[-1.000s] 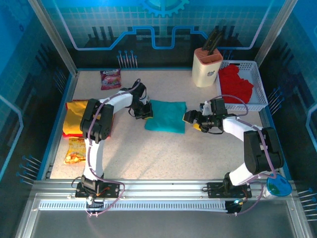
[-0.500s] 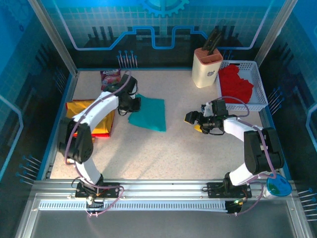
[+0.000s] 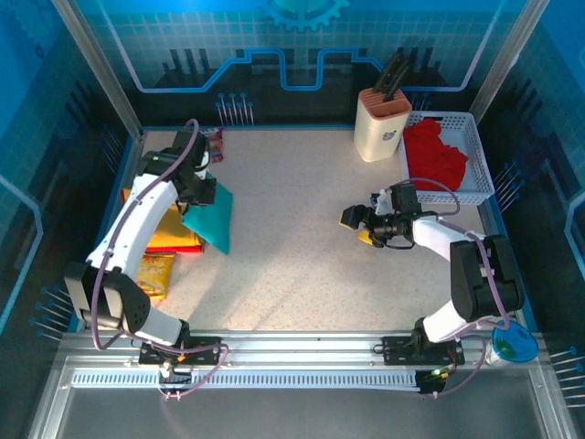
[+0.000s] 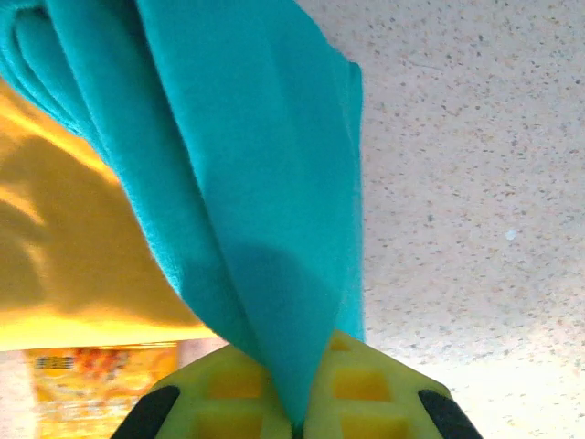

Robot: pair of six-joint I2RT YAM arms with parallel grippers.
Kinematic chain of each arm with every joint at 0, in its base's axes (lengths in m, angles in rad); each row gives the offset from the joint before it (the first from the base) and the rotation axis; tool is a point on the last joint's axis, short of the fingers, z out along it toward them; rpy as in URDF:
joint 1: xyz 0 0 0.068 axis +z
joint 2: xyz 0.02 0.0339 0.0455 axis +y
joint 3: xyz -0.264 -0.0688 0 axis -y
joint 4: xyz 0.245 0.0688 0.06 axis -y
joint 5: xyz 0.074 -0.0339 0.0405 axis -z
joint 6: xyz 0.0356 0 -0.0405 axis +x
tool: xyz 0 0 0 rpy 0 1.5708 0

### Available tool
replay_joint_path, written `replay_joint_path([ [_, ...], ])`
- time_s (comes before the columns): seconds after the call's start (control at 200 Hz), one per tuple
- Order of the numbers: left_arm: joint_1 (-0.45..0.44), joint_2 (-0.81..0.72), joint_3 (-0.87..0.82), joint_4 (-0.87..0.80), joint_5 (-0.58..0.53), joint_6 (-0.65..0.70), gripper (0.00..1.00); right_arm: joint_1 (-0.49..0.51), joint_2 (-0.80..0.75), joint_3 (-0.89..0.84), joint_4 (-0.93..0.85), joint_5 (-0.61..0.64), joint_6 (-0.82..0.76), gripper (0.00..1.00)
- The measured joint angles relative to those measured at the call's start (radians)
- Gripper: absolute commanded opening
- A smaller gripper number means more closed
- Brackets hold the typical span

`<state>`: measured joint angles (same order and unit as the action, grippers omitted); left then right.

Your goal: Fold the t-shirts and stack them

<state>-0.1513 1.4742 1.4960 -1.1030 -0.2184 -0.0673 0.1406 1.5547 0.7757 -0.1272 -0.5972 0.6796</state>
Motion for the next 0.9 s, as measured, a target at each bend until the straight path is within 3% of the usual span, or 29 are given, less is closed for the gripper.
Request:
replay_joint_path([
  [0.525,0.066,-0.015,0.196,-0.118,-0.092,0.127,0.0,0.0,0.032,0.072,-0.048,-0.021,0.0,0.91],
  [0.896,0.124,-0.014,0.182,-0.115,-0.103,0.146,0.0,0.0,0.036,0.076,-0.068,-0.021,-0.001,0.91],
])
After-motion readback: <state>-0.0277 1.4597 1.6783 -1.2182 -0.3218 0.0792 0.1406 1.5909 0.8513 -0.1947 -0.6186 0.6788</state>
